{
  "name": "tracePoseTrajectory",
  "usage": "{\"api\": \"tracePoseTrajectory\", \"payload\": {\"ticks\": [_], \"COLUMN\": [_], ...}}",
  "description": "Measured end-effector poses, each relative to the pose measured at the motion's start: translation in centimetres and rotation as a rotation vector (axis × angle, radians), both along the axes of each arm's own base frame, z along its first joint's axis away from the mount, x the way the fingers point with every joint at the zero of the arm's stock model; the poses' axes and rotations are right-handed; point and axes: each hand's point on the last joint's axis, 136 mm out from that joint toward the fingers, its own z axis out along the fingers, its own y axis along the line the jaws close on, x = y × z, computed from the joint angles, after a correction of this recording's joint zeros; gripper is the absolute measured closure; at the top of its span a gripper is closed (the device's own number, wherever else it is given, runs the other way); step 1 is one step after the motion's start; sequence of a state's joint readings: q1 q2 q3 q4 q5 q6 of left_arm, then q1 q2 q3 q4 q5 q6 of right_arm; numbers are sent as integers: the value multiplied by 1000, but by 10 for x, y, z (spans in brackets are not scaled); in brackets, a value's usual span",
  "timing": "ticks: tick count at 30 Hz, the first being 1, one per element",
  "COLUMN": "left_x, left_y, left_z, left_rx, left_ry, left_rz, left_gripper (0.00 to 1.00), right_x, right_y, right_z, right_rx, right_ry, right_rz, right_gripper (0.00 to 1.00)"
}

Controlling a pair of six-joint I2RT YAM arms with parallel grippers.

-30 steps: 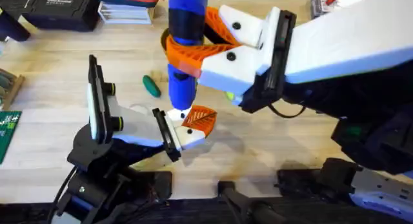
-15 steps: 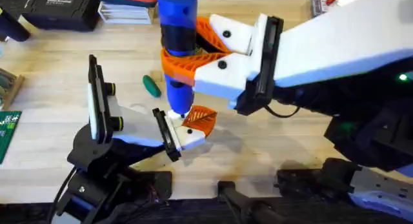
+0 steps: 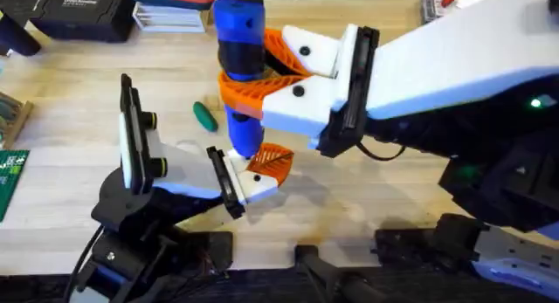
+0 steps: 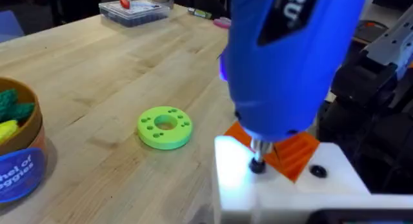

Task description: Pick up the gripper from the table and insert it into the empty holder that is missing its gripper. Then pick up a screw, insert it into the mounting hole, and use the screwdriver to tighten it. Finally, clean up the table by picking up the vegetable and placing it into the bucket.

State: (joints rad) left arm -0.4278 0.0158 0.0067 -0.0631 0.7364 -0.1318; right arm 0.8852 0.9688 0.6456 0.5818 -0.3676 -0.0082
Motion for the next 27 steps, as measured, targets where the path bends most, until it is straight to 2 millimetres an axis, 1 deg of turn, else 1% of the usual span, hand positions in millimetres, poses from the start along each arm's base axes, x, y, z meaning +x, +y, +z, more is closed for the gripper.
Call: {"api": "tracePoseTrajectory", "payload": {"ticks": [4, 23, 27], "left_x": [0, -1, -1], "left_y": [0, 0, 0], "left_z": [0, 0, 0], "left_rx": [0, -1, -1], "left_ry": [0, 4, -2], "left_rz": [0, -4, -5], "left_gripper": [997, 997, 997], "right_x": [0, -2, -5], "right_y": [0, 1, 1], "right_z": [-3, -3, 3], "right_rx": [-9, -15, 7], "right_ry": [8, -2, -28], "right_rz": [0, 7, 23], "right_gripper": [971, 971, 971]}}
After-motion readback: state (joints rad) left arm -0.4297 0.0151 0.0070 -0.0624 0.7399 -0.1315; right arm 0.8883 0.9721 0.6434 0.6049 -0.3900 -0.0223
